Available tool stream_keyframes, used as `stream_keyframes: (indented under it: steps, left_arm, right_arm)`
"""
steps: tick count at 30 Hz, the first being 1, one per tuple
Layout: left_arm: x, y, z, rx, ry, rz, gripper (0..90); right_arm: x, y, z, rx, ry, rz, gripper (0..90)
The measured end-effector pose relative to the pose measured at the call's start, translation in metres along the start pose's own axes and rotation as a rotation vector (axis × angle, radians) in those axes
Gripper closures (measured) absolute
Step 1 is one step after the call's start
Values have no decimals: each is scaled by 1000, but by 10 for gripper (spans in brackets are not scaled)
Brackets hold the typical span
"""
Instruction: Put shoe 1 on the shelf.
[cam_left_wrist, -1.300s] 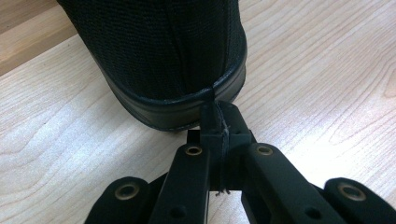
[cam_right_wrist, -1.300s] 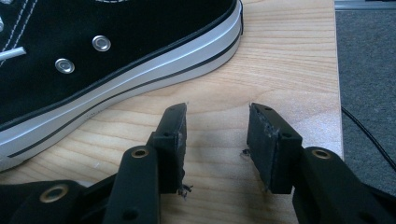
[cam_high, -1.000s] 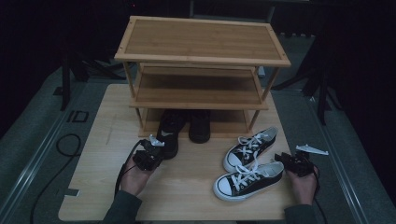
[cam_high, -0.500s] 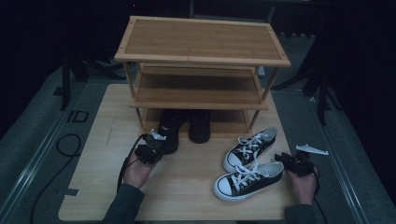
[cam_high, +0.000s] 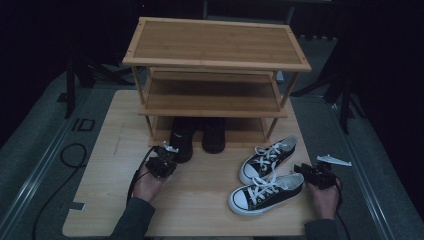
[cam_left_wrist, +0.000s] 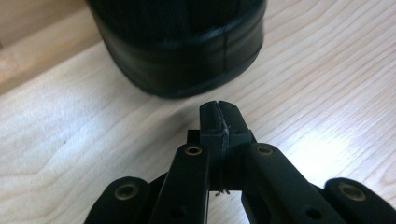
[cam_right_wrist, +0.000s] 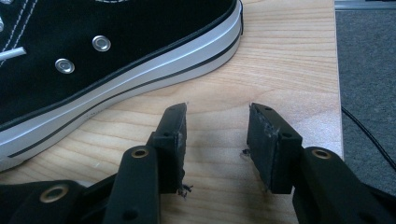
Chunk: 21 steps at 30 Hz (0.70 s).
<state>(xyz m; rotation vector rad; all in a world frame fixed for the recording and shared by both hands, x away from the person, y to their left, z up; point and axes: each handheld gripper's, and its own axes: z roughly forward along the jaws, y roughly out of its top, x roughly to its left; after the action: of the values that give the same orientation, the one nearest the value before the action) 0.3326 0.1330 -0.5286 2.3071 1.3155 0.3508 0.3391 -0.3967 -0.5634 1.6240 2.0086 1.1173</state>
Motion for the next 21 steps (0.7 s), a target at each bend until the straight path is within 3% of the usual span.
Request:
stream_keyframes:
  steps: [8,17,21]
  left_arm:
    - [5,5,9,13,20,-12,900]
    - [-10,26,19,30,26,42,900]
    - [-13,34,25,25,18,39,900]
  right_arm:
    - [0,0,0,0,0,0,571]
    - [0,0,0,0,1,0,571]
    - [0,0,0,0,2,0,571]
